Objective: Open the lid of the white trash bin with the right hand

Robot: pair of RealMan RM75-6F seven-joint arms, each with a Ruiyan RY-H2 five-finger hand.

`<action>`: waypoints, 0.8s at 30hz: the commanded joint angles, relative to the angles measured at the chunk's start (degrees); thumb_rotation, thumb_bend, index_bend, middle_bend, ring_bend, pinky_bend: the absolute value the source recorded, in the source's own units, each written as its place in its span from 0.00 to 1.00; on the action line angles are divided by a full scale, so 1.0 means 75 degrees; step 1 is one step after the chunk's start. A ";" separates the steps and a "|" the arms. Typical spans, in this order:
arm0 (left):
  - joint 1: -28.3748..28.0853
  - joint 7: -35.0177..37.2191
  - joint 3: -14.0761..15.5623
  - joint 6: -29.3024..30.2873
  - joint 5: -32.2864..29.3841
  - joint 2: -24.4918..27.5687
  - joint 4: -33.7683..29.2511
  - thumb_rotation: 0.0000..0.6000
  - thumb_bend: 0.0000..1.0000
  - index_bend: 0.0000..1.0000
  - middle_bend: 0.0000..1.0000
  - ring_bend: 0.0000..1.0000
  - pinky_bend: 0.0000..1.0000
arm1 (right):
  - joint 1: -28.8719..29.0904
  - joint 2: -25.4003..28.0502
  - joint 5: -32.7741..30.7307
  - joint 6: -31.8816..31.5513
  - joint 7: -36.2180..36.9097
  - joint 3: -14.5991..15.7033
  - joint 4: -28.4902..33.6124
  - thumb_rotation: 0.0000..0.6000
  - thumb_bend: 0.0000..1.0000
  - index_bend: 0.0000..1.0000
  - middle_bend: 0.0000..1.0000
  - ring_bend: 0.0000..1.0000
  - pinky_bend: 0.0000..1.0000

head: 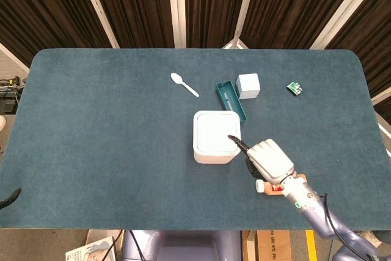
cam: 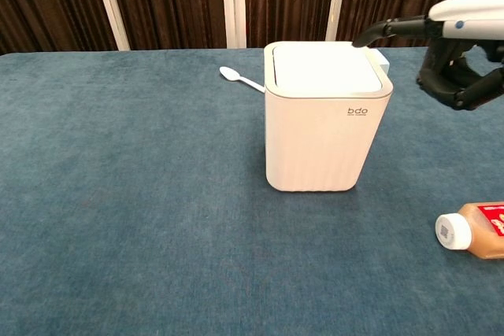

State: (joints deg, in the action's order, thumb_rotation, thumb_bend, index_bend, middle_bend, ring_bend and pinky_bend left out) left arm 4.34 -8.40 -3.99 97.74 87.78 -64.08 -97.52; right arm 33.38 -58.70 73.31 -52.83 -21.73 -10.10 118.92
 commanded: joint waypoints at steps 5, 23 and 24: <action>0.0017 0.0057 -0.0006 0.0032 -0.0008 0.0026 0.0000 1.00 0.02 0.12 0.03 0.00 0.00 | 0.0291 -0.0248 -0.0348 0.0112 -0.0588 0.0166 0.0141 1.00 0.76 0.16 0.81 0.81 0.69; 0.0021 0.0041 -0.0037 0.0080 -0.0021 -0.0006 0.0048 1.00 0.02 0.12 0.03 0.00 0.00 | 0.0552 -0.0272 -0.0863 0.0011 -0.1145 0.0549 0.0188 1.00 0.76 0.33 0.81 0.81 0.69; 0.0020 0.0041 -0.0039 0.0080 -0.0023 -0.0008 0.0048 1.00 0.02 0.12 0.03 0.00 0.00 | 0.0535 -0.0228 -0.0866 -0.0050 -0.1075 0.0523 0.0229 1.00 0.76 0.29 0.81 0.80 0.69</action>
State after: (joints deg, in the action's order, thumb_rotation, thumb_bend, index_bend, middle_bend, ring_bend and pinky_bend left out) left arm 4.49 -8.09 -4.28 98.34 87.61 -64.15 -97.16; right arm 37.44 -60.70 66.93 -52.86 -30.19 -6.10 120.33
